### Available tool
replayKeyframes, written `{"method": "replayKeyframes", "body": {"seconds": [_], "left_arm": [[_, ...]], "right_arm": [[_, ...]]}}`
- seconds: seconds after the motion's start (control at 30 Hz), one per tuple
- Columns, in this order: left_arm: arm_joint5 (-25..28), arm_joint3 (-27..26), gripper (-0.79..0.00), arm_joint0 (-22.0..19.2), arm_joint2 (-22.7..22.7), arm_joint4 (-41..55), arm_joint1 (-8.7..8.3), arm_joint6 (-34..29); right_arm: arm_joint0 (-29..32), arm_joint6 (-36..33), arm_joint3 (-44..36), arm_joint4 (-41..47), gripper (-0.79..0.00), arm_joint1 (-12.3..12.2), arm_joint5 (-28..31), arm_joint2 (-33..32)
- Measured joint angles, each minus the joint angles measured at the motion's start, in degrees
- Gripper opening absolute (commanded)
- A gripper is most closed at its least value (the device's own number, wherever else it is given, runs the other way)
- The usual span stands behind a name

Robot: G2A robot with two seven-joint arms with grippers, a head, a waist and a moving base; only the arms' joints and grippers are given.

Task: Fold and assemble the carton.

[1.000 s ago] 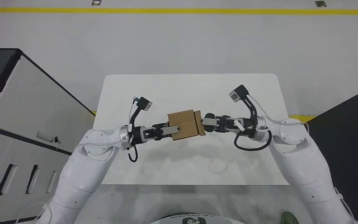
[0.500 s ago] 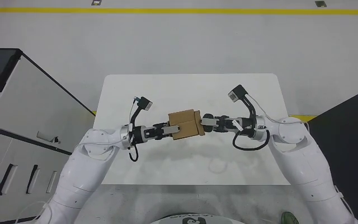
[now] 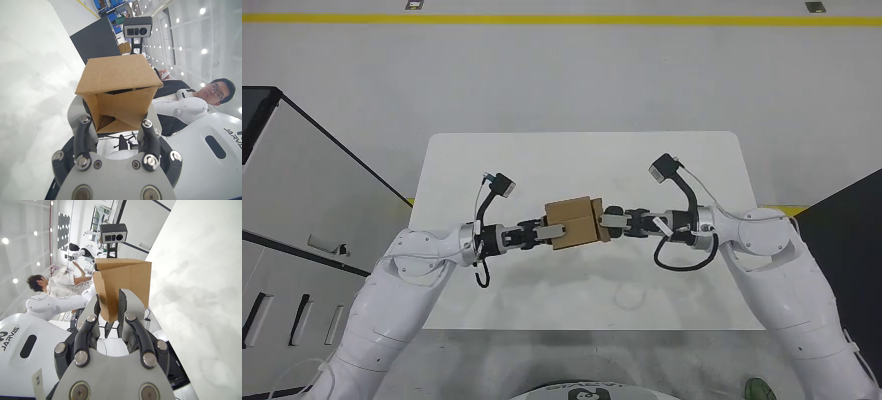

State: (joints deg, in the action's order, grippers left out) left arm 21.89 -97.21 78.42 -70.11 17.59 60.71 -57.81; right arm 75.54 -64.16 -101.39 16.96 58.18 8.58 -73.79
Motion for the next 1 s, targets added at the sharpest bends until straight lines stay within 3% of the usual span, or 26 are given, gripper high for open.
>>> {"method": "replayKeyframes", "body": {"seconds": [1.0], "left_arm": [[0.62,-1.27,-0.785,0.22,0.89,-0.57,-0.51,-0.24]], "right_arm": [[-0.14,1.86,-0.58,0.75,-0.727,-0.39,-0.14,0.94]]}}
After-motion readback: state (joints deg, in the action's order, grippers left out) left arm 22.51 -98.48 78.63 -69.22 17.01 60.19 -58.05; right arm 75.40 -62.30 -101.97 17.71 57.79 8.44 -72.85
